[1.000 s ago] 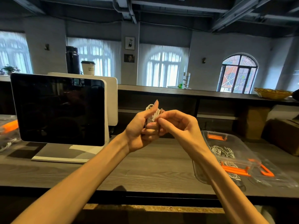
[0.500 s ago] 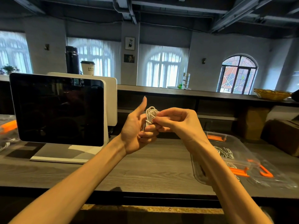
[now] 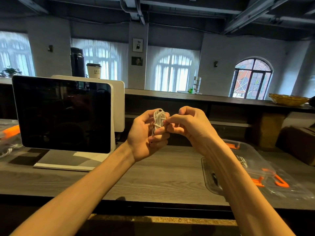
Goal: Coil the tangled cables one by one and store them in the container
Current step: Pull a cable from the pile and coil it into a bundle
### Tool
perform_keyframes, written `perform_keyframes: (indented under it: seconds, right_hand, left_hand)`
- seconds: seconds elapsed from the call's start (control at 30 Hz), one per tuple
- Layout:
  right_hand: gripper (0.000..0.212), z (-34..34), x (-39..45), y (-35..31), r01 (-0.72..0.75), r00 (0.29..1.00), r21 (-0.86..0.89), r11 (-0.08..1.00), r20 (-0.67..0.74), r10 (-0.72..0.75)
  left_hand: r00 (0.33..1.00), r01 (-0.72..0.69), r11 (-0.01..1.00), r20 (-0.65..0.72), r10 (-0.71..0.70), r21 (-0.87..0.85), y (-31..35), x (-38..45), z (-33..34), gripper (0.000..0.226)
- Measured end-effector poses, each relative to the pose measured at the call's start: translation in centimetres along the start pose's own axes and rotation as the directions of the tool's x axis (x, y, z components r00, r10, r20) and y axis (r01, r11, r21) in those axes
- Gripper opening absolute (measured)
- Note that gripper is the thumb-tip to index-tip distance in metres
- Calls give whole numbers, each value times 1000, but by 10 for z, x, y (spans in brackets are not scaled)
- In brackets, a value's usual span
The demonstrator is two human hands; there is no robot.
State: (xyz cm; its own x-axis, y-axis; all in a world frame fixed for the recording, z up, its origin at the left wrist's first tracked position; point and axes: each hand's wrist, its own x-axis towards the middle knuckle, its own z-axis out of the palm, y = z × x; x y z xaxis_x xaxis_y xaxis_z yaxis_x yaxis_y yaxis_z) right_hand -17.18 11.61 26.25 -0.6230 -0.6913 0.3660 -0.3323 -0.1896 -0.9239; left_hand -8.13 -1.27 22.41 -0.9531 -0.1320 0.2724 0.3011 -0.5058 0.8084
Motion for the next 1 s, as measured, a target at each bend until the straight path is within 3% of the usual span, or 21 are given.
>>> perform_keyframes:
  seconds: [0.1, 0.23, 0.47, 0.63, 0.73, 0.83, 1.0]
  right_hand:
    - [25, 1, 0, 6, 131, 989, -315, 940, -18, -144]
    - [23, 3, -2, 10, 232, 960, -442, 866, -39, -278]
    - [15, 5, 0, 14, 265, 942, -370, 890, -96, -320]
    - [18, 1, 3, 21, 218, 958, -249, 944, -130, -256]
    - [22, 1, 4, 29, 265, 931, -263, 927, -178, -317]
    - [26, 2, 3, 33, 326, 913, -267, 907, -162, -375]
    - [30, -2, 2, 35, 275, 953, -126, 953, -98, -288]
  left_hand:
    - [998, 3, 985, -65, 9, 171, 3, 0, -2, 44]
    - [986, 3, 935, -157, 56, 354, 4, 1, -2, 45]
    - [979, 9, 940, -193, 61, 342, 1, -2, 0, 47]
    - [973, 4, 944, -218, 71, 329, -3, -4, 0, 44]
    - [968, -9, 941, -235, 93, 339, -6, -3, 2, 42]
    - [967, -14, 945, -234, 96, 328, -7, -3, 2, 42]
    - [987, -29, 971, -146, 65, 236, -6, -4, 0, 42]
